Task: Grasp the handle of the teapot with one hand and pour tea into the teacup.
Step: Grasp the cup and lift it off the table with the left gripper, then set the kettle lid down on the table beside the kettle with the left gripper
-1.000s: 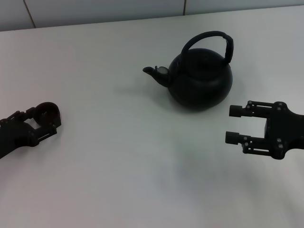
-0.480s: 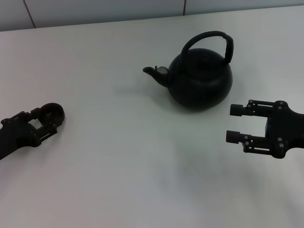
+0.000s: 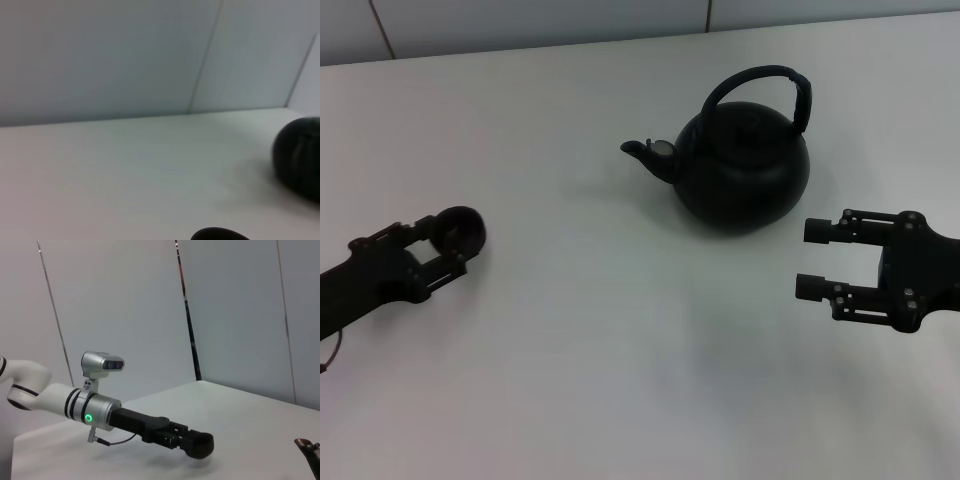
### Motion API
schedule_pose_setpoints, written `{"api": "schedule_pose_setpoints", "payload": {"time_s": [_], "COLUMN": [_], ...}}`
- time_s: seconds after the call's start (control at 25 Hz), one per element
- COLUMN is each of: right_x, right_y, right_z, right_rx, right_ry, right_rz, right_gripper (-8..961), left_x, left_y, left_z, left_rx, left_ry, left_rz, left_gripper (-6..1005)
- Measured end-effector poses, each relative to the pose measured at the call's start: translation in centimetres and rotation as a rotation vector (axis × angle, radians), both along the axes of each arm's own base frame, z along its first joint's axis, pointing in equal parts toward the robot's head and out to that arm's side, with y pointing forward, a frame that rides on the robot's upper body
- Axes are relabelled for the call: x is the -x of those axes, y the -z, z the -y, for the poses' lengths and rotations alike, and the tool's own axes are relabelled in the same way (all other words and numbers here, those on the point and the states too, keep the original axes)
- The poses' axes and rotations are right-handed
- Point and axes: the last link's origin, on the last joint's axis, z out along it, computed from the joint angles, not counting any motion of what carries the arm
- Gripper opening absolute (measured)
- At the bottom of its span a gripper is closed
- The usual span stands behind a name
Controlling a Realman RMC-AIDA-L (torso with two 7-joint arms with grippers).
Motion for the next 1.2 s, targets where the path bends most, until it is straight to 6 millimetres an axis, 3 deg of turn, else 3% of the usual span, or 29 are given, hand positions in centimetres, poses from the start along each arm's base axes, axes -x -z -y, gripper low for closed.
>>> {"api": "schedule_pose_setpoints", "payload": {"time_s": [0.16, 0.64, 1.2], "right_x": [0.0, 0.0, 0.0], "right_y": [0.0, 0.1, 0.2], "right_z": [0.0, 0.1, 0.1], "right_rx": [0.0, 0.002, 0.006], "right_ry": [0.0, 0.001, -0.003], "right_rz": [0.0, -0.003, -0.003], "right_gripper": [659, 660, 660], "left_x": [-1.4, -2.9, -3.6], "left_y": [0.8, 2.8, 4.5], "left_z": [-0.2, -0.3, 0.2], "left_rx": [0.037, 0.109, 0.15], "left_ry": [0.043, 0.073, 0.096], "left_rz": [0.048, 0.074, 0.074], "left_gripper": [692, 705, 721]}}
